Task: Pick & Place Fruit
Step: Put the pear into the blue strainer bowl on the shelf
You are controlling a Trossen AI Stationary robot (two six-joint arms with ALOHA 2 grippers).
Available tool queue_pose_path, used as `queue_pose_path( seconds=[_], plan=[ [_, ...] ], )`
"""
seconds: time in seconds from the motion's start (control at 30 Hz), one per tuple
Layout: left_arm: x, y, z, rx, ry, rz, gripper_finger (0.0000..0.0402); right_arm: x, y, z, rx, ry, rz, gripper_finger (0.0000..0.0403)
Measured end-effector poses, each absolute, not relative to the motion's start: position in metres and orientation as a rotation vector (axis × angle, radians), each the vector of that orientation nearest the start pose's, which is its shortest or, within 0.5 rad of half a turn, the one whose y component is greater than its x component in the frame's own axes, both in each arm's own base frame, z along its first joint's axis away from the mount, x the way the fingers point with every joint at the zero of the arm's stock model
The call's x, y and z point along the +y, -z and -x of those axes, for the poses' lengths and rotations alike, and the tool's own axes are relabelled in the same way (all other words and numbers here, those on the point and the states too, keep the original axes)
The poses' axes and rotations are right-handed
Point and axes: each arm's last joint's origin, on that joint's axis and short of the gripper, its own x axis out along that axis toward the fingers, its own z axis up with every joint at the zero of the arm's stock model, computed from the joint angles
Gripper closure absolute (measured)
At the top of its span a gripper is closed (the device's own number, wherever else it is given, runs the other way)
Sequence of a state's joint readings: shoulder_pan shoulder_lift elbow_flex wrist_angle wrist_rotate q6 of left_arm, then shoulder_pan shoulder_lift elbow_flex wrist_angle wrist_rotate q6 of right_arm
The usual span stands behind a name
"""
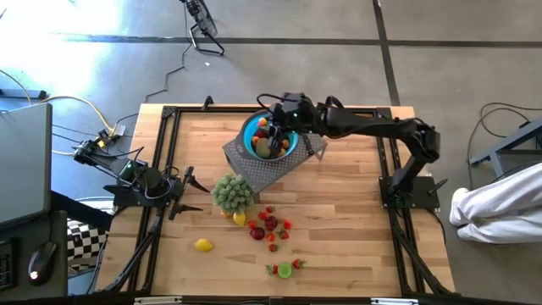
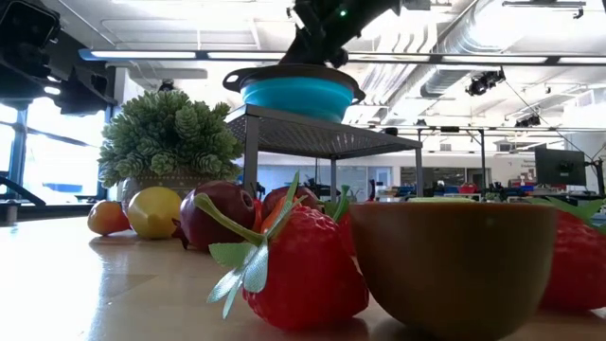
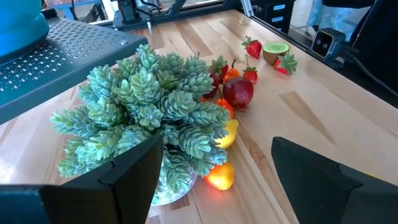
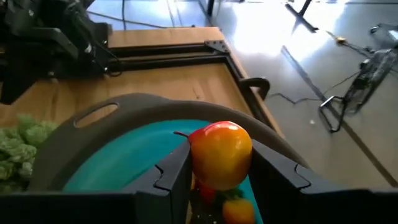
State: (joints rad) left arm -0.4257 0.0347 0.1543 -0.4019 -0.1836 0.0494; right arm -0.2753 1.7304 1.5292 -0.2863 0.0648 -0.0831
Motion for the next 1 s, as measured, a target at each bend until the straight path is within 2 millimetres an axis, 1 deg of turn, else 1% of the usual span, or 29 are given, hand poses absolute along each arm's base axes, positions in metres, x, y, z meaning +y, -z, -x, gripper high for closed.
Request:
queue_pose_path(
  seconds=[0.27,0.53,0.73,0.87,1.0],
  plan=[
    [-0.03,-0.174,-0.079,0.266,0.248,-0.137,0.0107,-0.132,-0.308,-0.39,0.553,0.288,-0.011,0.0269],
    [-0.03,-0.174,-0.079,0.269,0.247,-0.141,0.0107,-0.135,-0.297,-0.39,0.619,0.274,-0.032,0.0269],
    [-0.03,-0.174,-0.079,0.275,0.248,-0.144,0.0107,-0.135,-0.296,-0.391,0.621,0.272,-0.031,0.0267],
    [-0.03,-0.174,-0.079,0.274,0.248,-0.143,0.0107,-0.135,-0.298,-0.392,0.609,0.283,0.016,0.025],
    [-0.03,-0.174,-0.079,0.275,0.248,-0.143,0.0107,-0.131,-0.298,-0.393,0.616,0.289,0.069,0.0216]
  ],
)
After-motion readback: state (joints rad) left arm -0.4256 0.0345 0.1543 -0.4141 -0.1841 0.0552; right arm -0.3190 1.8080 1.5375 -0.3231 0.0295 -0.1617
